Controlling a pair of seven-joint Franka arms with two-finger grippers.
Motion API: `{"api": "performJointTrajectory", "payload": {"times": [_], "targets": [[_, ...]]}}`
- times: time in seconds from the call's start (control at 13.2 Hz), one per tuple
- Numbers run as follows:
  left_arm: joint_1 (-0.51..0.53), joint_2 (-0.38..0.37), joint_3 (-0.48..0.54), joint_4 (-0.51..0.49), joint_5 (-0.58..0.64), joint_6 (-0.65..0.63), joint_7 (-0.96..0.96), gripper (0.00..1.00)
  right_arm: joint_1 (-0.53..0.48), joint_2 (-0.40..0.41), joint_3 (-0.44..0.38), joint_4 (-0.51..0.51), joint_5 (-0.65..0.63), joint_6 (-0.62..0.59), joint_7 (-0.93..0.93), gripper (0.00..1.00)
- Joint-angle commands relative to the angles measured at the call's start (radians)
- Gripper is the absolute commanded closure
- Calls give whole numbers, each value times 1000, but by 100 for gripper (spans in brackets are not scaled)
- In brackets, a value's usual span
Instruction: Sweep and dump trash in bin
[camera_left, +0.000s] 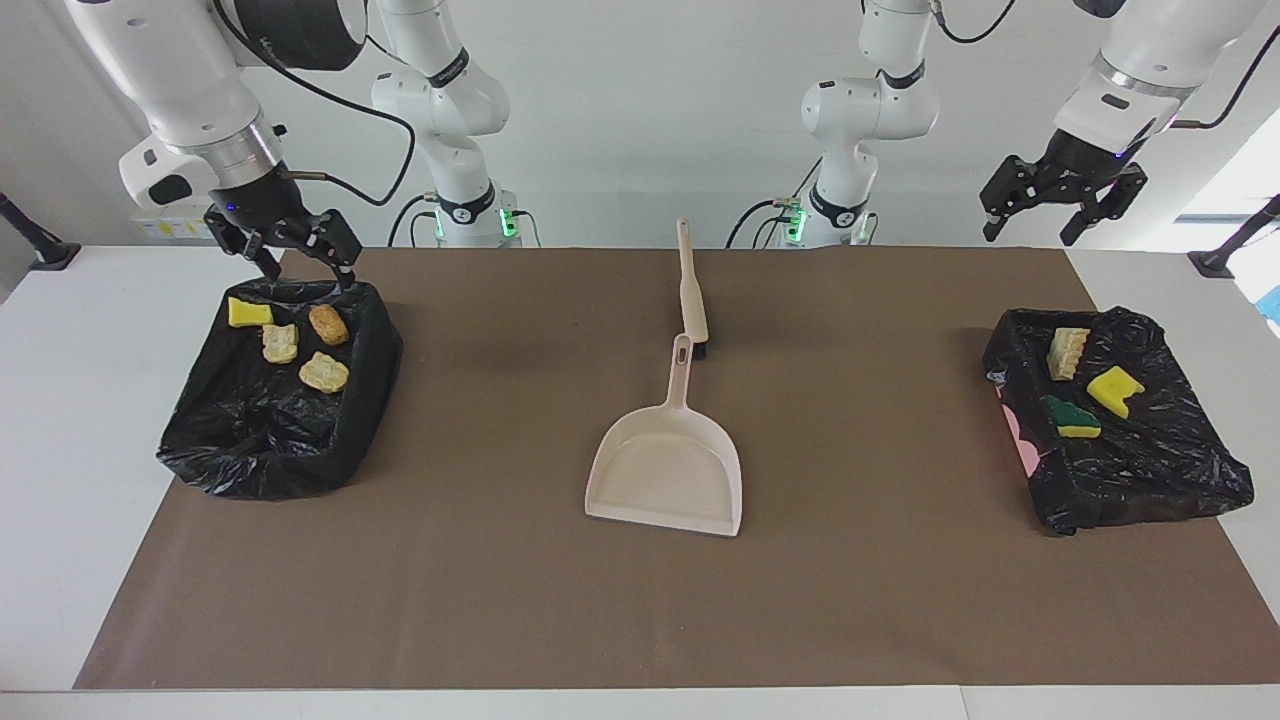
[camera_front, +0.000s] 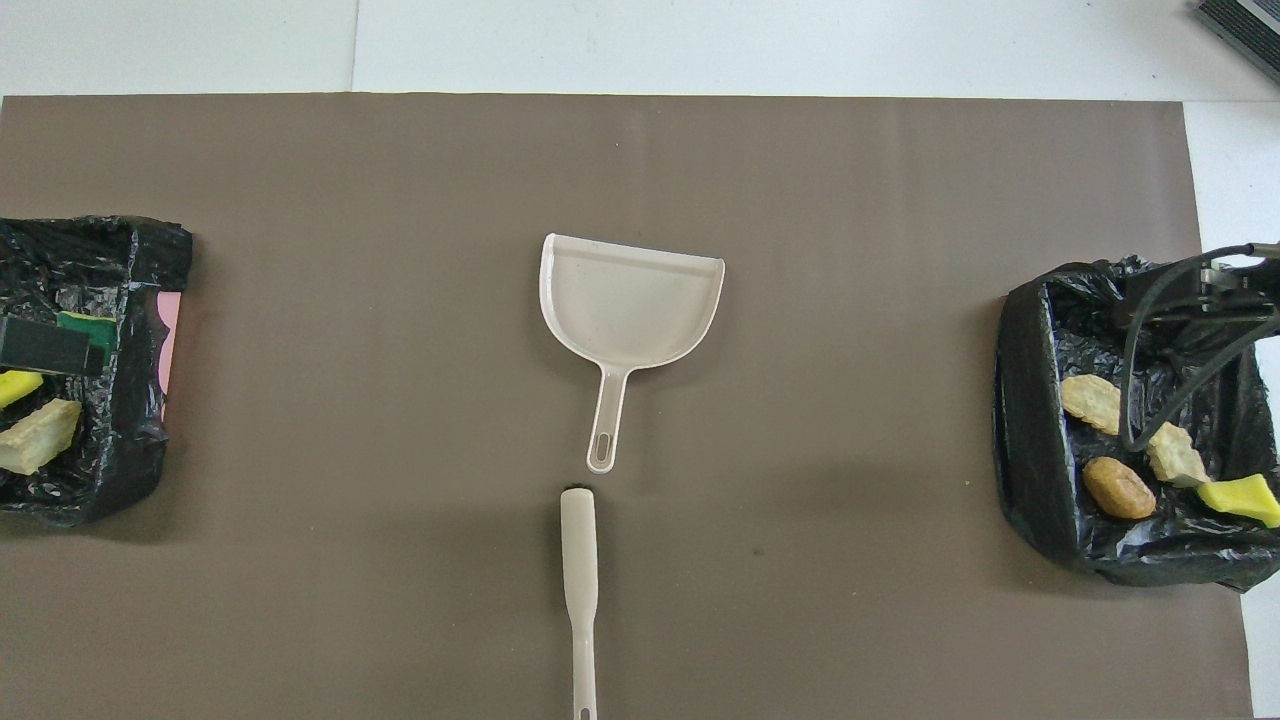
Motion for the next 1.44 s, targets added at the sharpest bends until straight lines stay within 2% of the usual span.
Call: {"api": "performJointTrajectory", "payload": {"times": [0.0,1.37], "targets": [[6,-35,0,-45,12,25,15,0,-6,-10,10,-5,-22,-14,-15,0],[8,-40,7,-50,5,22,1,0,-4,-14,12,-6,-19,-8,-15,0]]}}
